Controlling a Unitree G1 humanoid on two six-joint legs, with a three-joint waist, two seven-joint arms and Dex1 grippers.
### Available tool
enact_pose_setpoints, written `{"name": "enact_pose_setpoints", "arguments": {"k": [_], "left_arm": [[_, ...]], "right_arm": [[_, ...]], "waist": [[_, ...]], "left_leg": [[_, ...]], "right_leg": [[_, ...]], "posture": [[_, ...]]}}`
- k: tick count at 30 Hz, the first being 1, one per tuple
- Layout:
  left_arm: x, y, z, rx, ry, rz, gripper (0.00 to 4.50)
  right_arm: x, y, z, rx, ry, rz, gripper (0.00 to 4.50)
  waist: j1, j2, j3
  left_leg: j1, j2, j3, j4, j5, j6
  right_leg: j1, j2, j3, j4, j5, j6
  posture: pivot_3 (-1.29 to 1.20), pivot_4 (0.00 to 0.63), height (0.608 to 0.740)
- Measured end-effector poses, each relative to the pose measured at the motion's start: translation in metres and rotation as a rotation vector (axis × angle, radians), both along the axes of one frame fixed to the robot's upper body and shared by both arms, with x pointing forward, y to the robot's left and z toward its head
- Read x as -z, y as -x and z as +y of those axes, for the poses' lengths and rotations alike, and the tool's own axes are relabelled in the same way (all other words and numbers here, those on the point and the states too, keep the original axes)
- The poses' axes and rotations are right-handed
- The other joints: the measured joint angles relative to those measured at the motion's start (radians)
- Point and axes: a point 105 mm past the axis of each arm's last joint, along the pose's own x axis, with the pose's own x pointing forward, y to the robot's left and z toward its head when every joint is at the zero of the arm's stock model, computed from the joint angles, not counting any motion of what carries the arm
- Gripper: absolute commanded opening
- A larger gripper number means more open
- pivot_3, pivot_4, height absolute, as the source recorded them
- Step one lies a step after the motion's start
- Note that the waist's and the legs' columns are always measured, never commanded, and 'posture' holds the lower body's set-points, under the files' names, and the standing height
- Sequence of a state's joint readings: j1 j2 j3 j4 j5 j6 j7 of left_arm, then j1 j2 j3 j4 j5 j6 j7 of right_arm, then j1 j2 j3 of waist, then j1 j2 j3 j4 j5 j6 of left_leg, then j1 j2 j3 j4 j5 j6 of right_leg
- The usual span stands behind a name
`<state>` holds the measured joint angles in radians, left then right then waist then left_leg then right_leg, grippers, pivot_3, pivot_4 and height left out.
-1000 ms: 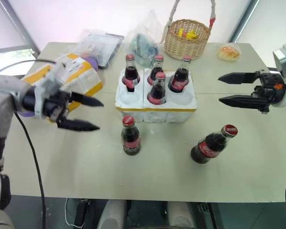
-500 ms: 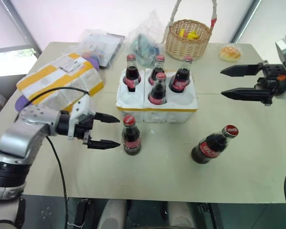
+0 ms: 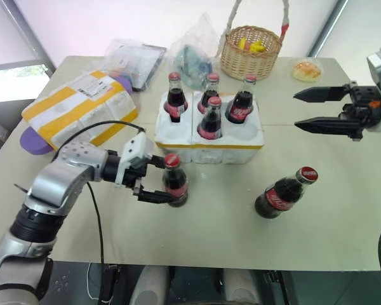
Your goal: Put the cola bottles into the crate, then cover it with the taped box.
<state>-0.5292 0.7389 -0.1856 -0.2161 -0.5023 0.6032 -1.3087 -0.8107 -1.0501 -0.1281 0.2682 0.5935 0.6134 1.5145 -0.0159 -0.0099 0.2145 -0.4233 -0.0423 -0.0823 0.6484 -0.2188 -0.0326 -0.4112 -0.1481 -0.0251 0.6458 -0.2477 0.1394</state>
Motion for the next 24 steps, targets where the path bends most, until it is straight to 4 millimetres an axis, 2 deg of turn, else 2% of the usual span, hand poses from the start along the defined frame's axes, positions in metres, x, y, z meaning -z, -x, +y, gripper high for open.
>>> {"name": "enact_pose_setpoints", "arguments": {"k": [6,7,10,21,24], "left_arm": [[0.004,0.0,-0.005,0.028,-0.022,0.019,4.42],[0.004,0.0,-0.005,0.029,-0.023,0.018,3.9],[0.0,-0.003,-0.005,0.024,-0.023,-0.001,2.79],[-0.006,-0.011,0.009,-0.023,-0.036,0.068,2.79],[-0.031,-0.02,0.017,-0.074,-0.009,0.068,2.79]], "right_arm": [[-0.002,0.0,0.007,0.014,-0.002,-0.004,4.5],[-0.003,0.0,0.008,0.019,-0.003,-0.006,4.5],[-0.005,0.0,0.009,0.029,-0.007,-0.014,4.5],[0.004,0.001,0.009,0.043,-0.028,-0.004,4.5],[0.004,0.001,0.009,0.038,-0.028,-0.004,4.5]], "waist": [[-0.003,0.0,0.0],[-0.001,0.0,0.0],[0.001,0.0,0.0],[-0.005,0.0,0.0],[-0.002,-0.001,0.0]], "left_leg": [[0.0,0.0,0.0,0.0,0.0,0.0],[0.0,0.0,0.0,0.0,0.0,0.0],[0.0,0.0,0.0,0.0,0.0,0.0],[0.0,0.001,0.0,0.0,0.0,0.0],[-0.001,0.001,-0.001,0.0,0.0,0.0]], "right_leg": [[0.0,0.0,0.0,0.0,0.0,0.0],[0.0,0.0,0.0,0.0,0.0,0.0],[0.0,0.0,0.0,0.0,0.0,0.0],[0.0,0.001,0.0,0.0,0.0,0.0],[-0.001,0.001,0.0,0.0,0.0,0.0]], "posture": [[0.0,0.15,0.737],[0.0,0.15,0.737],[0.0,0.15,0.737],[0.0,0.15,0.737],[0.0,0.15,0.737]]}}
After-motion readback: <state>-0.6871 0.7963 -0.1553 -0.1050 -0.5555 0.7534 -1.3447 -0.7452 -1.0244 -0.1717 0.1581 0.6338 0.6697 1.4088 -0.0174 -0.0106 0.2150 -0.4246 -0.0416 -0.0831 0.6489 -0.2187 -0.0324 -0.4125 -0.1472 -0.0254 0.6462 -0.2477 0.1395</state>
